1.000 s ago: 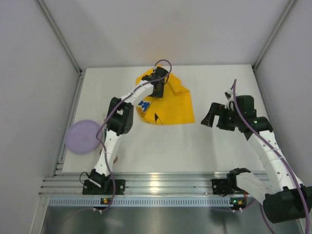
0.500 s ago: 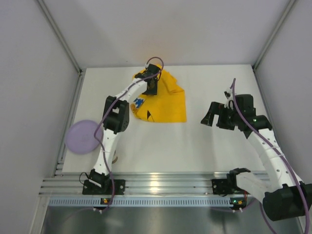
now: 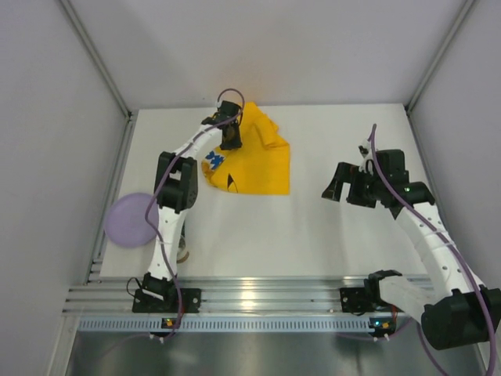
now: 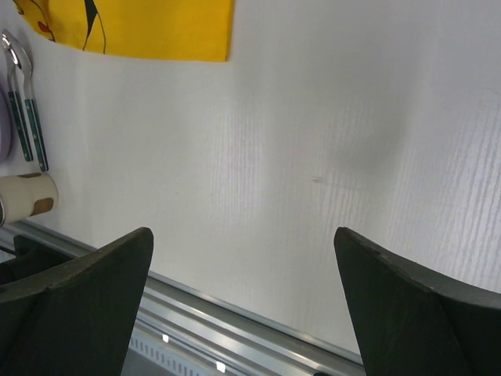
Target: Set the dinner table for one person
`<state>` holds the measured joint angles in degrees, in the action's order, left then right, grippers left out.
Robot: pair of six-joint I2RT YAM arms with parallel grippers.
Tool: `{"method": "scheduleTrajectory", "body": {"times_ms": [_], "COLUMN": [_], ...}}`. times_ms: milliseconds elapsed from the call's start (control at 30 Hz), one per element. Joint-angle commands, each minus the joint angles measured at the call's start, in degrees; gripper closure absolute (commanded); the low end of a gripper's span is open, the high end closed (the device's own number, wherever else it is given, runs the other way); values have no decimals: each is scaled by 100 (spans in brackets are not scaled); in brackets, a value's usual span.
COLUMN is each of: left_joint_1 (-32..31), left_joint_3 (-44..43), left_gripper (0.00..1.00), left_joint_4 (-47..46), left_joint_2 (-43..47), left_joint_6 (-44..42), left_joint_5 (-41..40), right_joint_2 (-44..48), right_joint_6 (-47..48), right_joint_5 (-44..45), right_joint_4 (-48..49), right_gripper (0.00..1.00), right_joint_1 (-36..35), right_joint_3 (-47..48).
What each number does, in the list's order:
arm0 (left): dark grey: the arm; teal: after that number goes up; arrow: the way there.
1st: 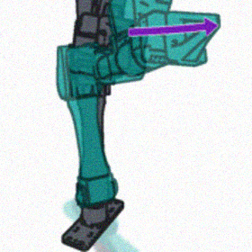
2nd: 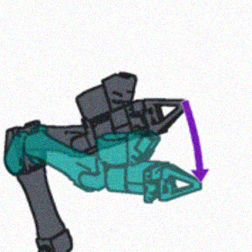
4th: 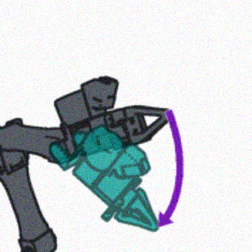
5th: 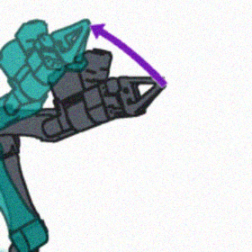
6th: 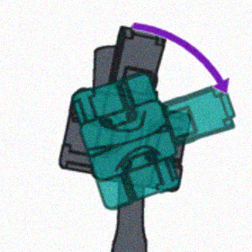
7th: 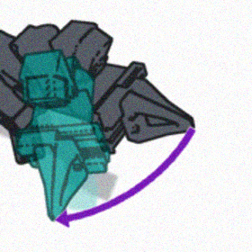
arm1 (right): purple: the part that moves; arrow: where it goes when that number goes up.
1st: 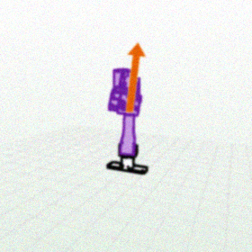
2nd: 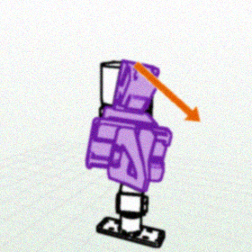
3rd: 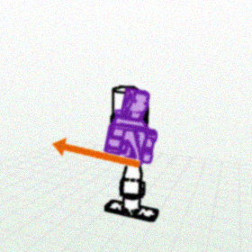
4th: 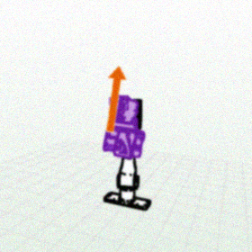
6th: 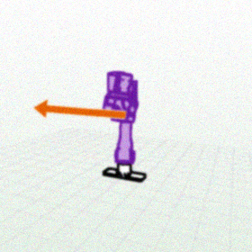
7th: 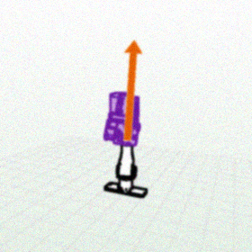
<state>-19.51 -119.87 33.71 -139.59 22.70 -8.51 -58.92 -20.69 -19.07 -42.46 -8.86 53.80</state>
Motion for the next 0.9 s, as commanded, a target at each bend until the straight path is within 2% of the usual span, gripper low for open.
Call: {"method": "scheduleTrajectory", "body": {"times_ms": [0, 200, 433, 533, 633, 767, 867], "left_joint_1": [342, 553, 1018, 1247, 1414, 1511, 1520], "left_joint_3": [201, 368, 1263, 1606, 1757, 1696, 1678], "left_gripper": [65, 74, 75, 85, 87, 100, 100], "left_joint_4": [-348, -646, -1621, -2051, -2307, -2326, -2457], "left_joint_2": [336, 397, 687, 766, 819, 810, 819], "left_joint_6": [305, 481, 1262, 1649, 1913, 2080, 2265], "left_joint_5": [174, 675, 1896, 2239, 2494, 2548, 2731], "right_joint_2": [-67, -252, -357, -436, -550, -788, -1165], "right_joint_6": [74, 74, 56, 56, 74, -23, -146], "right_joint_5": [9, -114, -141, -193, -246, -430, -615], "right_joint_4": [71, 71, 80, 106, 158, 422, 755], "right_gripper": [0, 0, 0, 1, 0, 1, 0], "right_joint_1": [51, 43, 43, 51, 51, 51, 43], "right_joint_3": [342, 368, 368, 350, 368, 385, 517]}}
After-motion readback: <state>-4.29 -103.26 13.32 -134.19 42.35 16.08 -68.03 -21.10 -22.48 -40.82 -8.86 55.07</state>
